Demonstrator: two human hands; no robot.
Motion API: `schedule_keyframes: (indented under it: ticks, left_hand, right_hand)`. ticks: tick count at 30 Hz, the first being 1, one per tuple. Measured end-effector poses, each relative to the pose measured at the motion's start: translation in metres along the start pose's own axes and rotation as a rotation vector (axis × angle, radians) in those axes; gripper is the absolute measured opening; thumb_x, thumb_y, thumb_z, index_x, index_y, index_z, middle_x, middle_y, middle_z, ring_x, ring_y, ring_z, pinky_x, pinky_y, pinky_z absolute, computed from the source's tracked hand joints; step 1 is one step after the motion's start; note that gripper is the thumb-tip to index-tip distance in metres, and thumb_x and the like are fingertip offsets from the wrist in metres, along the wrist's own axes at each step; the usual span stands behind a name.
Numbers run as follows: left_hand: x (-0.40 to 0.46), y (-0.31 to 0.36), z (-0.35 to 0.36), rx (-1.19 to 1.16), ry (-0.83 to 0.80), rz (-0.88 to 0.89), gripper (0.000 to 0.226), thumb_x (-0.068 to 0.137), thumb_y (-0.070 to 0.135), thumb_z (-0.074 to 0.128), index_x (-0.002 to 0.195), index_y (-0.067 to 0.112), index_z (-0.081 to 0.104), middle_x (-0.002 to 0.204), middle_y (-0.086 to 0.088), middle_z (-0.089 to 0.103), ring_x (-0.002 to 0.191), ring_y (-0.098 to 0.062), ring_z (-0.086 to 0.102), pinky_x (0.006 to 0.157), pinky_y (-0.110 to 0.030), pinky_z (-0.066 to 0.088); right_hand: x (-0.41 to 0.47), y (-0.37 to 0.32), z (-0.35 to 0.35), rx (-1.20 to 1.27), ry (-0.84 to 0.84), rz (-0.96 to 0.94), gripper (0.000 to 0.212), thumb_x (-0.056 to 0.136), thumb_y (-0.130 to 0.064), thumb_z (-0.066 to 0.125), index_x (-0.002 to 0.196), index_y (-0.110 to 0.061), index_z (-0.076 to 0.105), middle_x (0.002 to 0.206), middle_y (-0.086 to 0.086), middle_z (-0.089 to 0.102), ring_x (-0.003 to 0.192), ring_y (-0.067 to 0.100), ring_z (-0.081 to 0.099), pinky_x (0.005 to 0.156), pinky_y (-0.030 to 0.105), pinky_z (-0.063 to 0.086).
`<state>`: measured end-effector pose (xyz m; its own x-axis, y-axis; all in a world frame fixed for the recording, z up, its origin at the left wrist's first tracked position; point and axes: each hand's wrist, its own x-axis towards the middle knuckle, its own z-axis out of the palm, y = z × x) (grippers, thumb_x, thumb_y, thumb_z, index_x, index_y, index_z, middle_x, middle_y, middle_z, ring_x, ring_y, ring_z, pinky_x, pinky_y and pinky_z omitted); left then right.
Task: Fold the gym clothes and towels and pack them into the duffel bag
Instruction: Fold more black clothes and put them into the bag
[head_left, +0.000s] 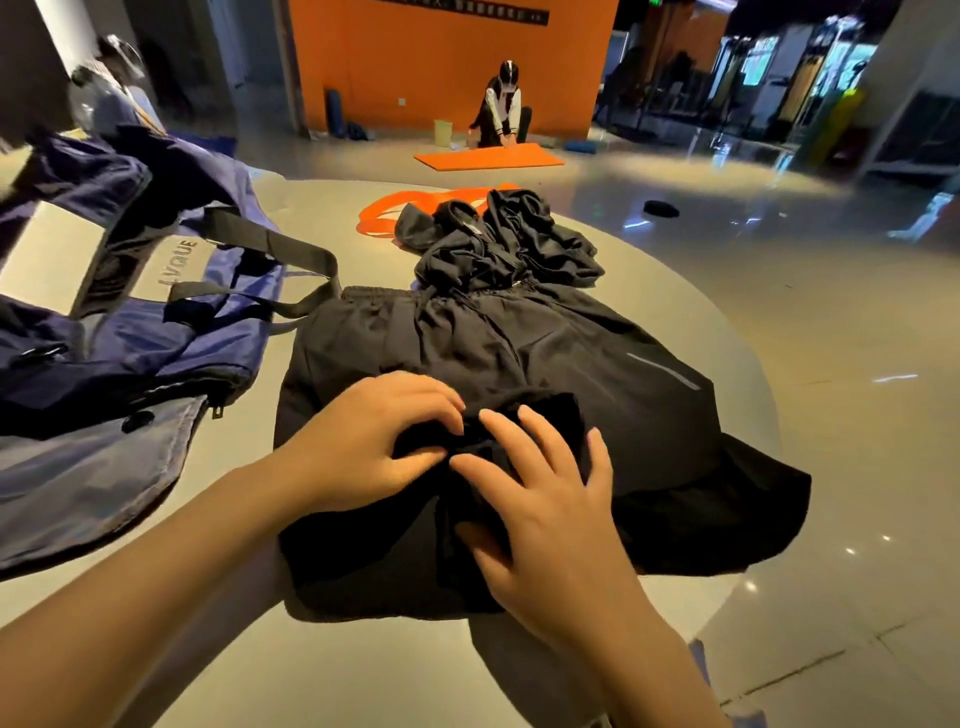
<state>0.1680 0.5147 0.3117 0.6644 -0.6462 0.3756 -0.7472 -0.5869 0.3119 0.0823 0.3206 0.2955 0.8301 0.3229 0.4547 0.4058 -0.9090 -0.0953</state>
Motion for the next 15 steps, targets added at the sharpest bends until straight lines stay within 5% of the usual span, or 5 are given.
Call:
schedule_keyframes:
  ticks: [3,6,8,15]
  left_hand:
    - [-0.011,-0.006,0.013,0.001,-0.122,-0.041,0.049,0.082,0.051,0.045,0.121,0.030,0.064,0.132,0.015,0.057,0.123,0.002,0.046,0.105,-0.019,0.033]
    - [-0.010,-0.008,0.025,0.040,-0.064,-0.033,0.044,0.084,0.048,0.044,0.113,0.028,0.069,0.121,0.011,0.065,0.112,-0.002,0.056,0.096,-0.022,0.045]
    - [-0.008,-0.008,0.028,0.037,0.006,-0.013,0.036,0.084,0.042,0.045,0.100,0.024,0.073,0.109,0.008,0.070,0.102,-0.003,0.057,0.087,-0.023,0.051]
    - [-0.016,-0.022,0.007,-0.208,0.243,-0.187,0.031,0.081,0.045,0.054,0.091,0.023,0.072,0.098,0.018,0.064,0.096,0.006,0.058,0.089,-0.008,0.043]
  right_hand:
    - [0.003,0.013,0.005,-0.060,-0.115,-0.108,0.038,0.081,-0.043,0.044,0.115,-0.036,0.059,0.121,-0.015,0.061,0.130,0.021,0.047,0.105,0.069,0.017]
    - [-0.002,0.024,0.004,-0.043,-0.102,-0.133,0.031,0.081,-0.036,0.054,0.112,-0.035,0.059,0.100,-0.016,0.063,0.115,0.017,0.055,0.107,0.062,0.026]
    - [-0.009,0.034,0.001,-0.007,-0.052,-0.131,0.029,0.083,-0.031,0.055,0.111,-0.037,0.056,0.098,-0.016,0.062,0.113,0.013,0.052,0.107,0.054,0.026]
    - [-0.040,0.070,-0.014,0.118,0.078,-0.003,0.029,0.086,-0.024,0.047,0.109,-0.040,0.053,0.105,-0.020,0.065,0.114,0.006,0.050,0.103,0.045,0.032]
